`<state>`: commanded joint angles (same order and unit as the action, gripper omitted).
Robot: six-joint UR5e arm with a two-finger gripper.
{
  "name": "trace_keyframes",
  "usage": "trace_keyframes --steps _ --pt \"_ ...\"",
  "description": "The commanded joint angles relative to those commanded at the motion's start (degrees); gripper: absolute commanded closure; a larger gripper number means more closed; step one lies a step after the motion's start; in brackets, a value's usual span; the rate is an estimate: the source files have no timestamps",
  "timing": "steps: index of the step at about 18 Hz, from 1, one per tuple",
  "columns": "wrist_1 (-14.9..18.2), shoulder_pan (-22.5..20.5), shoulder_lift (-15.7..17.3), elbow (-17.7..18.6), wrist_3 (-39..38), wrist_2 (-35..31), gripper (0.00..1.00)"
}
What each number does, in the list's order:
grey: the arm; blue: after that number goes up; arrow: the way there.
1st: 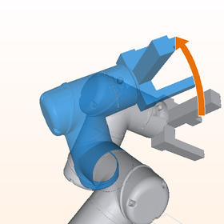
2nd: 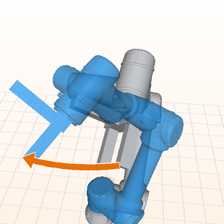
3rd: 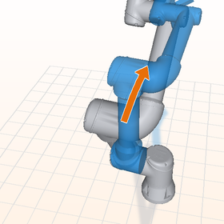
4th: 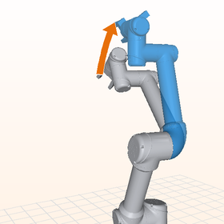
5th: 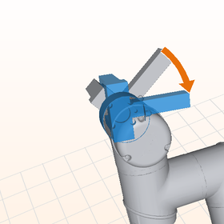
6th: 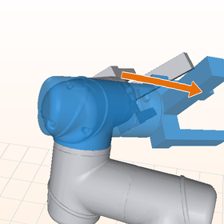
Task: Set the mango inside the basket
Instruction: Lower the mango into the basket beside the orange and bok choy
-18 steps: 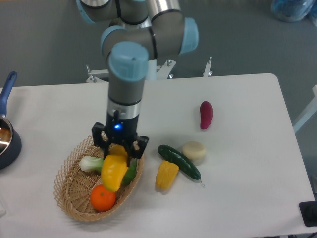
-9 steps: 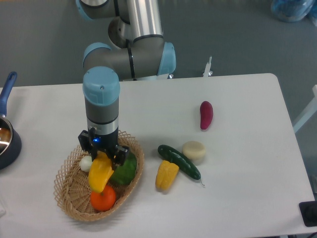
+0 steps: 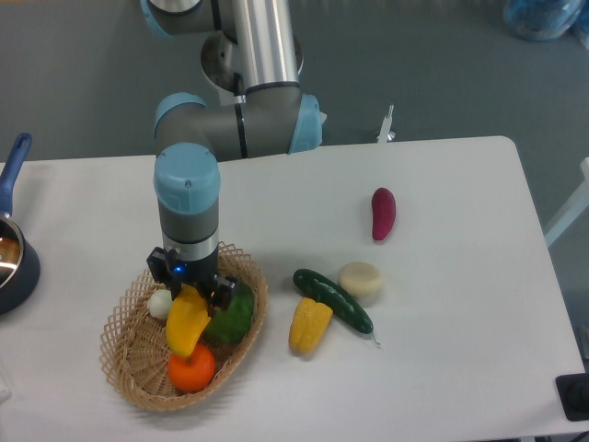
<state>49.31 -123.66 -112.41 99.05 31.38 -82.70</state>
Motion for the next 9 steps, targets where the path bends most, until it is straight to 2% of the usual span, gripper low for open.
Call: trace_keyframes --steps 2,4,9 --pt "-0.1 -0.1 -0.2 0.0 0.1 0.0 0.59" --pt "-0.1 0.0 -0.3 -0.3 0.2 0.0 0.53" --pt "-0.1 -0.1 -0.4 -0.4 0.2 -0.2 0.49"
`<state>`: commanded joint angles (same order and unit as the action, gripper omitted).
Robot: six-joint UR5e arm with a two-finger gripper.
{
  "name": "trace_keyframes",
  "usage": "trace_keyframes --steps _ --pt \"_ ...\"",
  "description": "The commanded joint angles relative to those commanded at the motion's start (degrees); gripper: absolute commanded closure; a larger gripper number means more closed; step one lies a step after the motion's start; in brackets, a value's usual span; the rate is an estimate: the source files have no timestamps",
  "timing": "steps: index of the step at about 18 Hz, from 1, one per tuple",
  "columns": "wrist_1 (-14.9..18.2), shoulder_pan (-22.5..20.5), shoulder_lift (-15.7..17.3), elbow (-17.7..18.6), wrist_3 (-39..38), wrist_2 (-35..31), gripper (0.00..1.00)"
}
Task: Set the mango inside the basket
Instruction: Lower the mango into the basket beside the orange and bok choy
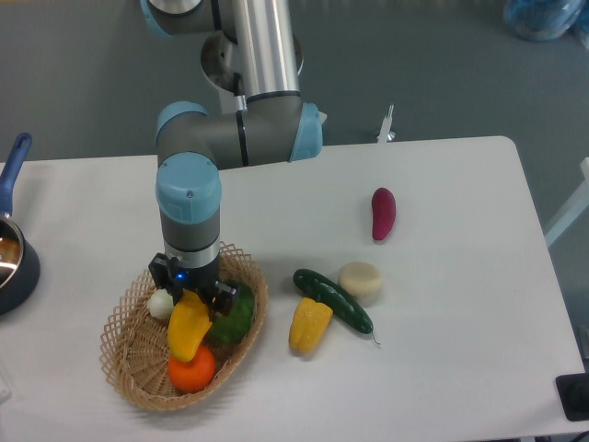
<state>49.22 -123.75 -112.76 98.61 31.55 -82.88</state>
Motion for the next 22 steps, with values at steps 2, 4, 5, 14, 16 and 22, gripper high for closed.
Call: trace_keyframes --steps 2,4,5,14,16,22 --pt "0.0 0.0 0.0 0.0 0.1 0.0 0.38" --pt "0.0 0.1 0.0 0.0 0.1 -0.5 0.25" --pt "0.0 0.1 0.0 0.0 0.1 -1.0 0.23" --pt "-0.1 0.0 -0.1 -0.1 0.1 -1.8 0.02" --pt "0.0 0.0 0.3 -0.6 0.2 -1.8 0.0" --pt "0.4 -0.2 2.3 -2.5 -0.3 -1.8 0.0"
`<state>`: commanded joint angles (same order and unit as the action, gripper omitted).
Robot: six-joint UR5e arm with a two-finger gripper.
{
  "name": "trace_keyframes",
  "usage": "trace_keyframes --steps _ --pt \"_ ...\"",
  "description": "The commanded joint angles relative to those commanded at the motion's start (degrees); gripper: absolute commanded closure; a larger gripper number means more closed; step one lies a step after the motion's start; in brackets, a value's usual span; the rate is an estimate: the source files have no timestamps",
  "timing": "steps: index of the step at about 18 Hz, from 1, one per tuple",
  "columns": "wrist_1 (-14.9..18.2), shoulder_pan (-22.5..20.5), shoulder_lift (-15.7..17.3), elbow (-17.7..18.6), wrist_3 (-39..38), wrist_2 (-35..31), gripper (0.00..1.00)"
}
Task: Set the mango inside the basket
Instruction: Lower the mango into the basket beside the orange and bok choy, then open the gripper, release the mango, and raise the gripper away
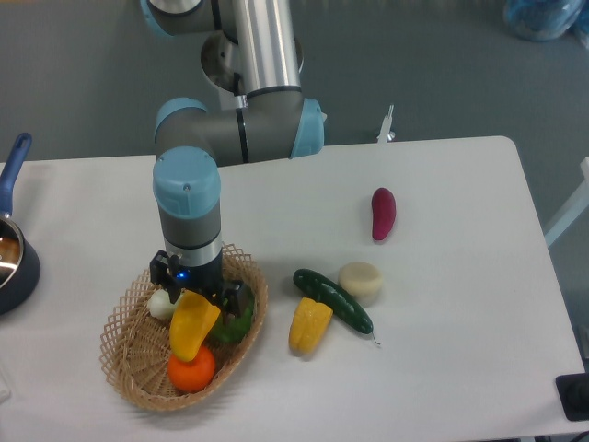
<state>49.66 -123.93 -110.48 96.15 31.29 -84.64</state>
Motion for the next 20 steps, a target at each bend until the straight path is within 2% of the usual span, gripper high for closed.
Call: trace_keyframes --steps 3,6,8,10,12,16,20 --pt "0.0 -0.3 1.5 -1.4 -0.1 -0.1 0.0" --pt "0.1 -3.1 2.2 -6.7 -0.1 0.3 0.0" --pt "0.7 -5.2 2.8 -11.8 0.1 -0.7 0.0" --pt "1.1 -7.0 3.0 -16.0 0.6 -4.8 0.0" --pt "3.2 -8.8 3.1 -18.5 2.2 -5.2 0.0" --pt "9.1 -13.0 6.6 -18.5 17.5 -5.1 0.0" --pt "14.7 -16.3 9.2 -18.4 28.4 -4.9 0.0"
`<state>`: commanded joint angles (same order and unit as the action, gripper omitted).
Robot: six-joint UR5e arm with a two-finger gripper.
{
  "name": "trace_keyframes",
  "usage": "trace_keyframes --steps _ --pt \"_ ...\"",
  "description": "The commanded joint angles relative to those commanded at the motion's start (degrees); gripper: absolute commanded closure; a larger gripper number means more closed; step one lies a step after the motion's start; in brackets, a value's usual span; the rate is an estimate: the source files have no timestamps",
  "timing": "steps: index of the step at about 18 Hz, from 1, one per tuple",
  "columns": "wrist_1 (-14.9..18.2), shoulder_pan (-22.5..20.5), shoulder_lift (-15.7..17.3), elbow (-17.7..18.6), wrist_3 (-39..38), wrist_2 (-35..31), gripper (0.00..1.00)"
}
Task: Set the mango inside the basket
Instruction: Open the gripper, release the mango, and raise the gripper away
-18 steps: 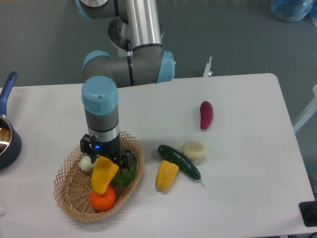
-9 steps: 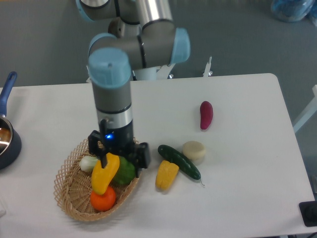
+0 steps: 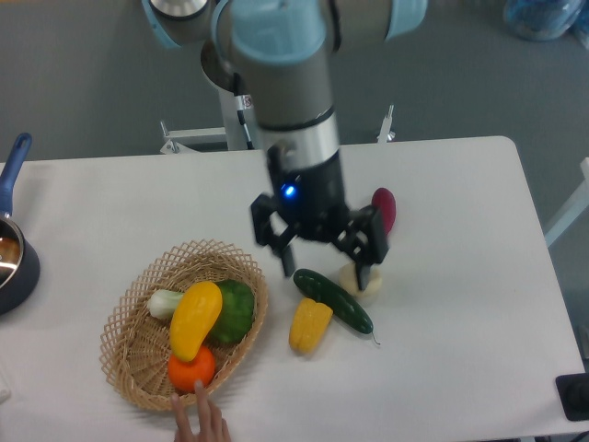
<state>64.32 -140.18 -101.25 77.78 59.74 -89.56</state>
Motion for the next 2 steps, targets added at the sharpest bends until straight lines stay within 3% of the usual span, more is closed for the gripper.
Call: trace_keyframes --steps 2 --pt "1.2 -0.8 0.8 0.0 3.2 0.2 0.0"
